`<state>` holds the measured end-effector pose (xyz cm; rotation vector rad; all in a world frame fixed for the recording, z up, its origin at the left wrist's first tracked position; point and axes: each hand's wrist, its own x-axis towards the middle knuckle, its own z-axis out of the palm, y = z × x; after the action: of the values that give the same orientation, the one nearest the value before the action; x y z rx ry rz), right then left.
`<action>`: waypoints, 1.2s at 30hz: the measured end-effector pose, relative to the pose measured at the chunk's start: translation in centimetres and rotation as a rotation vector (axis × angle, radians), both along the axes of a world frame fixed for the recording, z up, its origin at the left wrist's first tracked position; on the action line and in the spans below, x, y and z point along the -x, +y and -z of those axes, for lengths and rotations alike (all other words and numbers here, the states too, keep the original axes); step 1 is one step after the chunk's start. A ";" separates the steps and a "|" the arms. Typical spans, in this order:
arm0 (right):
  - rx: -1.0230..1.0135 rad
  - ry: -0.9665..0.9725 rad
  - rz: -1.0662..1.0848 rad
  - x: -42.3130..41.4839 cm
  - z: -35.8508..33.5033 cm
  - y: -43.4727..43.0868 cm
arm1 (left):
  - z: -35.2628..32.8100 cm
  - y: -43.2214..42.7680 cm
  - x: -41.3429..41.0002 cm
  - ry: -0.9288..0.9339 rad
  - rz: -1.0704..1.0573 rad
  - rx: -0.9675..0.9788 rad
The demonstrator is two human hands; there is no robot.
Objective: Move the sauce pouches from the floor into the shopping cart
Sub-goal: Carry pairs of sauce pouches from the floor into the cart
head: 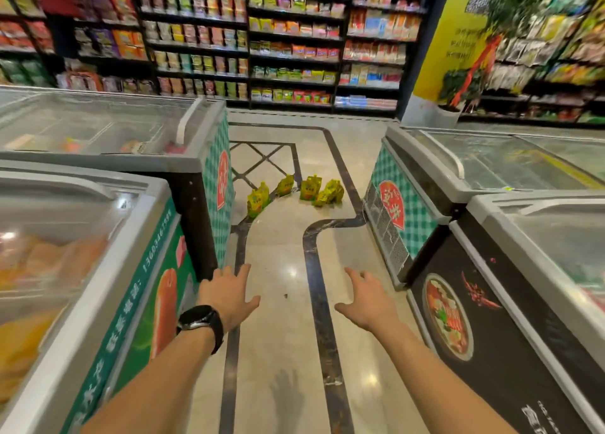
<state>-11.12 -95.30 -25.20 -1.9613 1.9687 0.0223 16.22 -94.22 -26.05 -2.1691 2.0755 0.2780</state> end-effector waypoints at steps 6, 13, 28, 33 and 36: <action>-0.039 0.009 0.045 -0.8 2.3 -14.0 | 0.8 -14.0 -1.4 -0.019 0.051 -0.004; -0.055 0.045 -0.047 -2.8 4.7 -35.6 | 2.8 -34.2 -1.8 -0.080 0.043 -0.059; -0.080 0.080 -0.191 -9.8 5.2 -73.3 | 4.0 -70.4 -7.5 -0.046 -0.041 -0.108; -0.143 0.002 -0.106 -10.9 5.4 -82.7 | 5.7 -81.7 -10.4 0.057 -0.068 -0.149; -0.145 0.009 -0.080 -10.4 5.7 -88.6 | 7.3 -88.0 -11.4 0.070 -0.091 -0.176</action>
<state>-0.67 -183.91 -30.93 -1.9478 1.8379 0.1884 27.59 -182.17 -33.32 -2.1795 1.9086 0.5316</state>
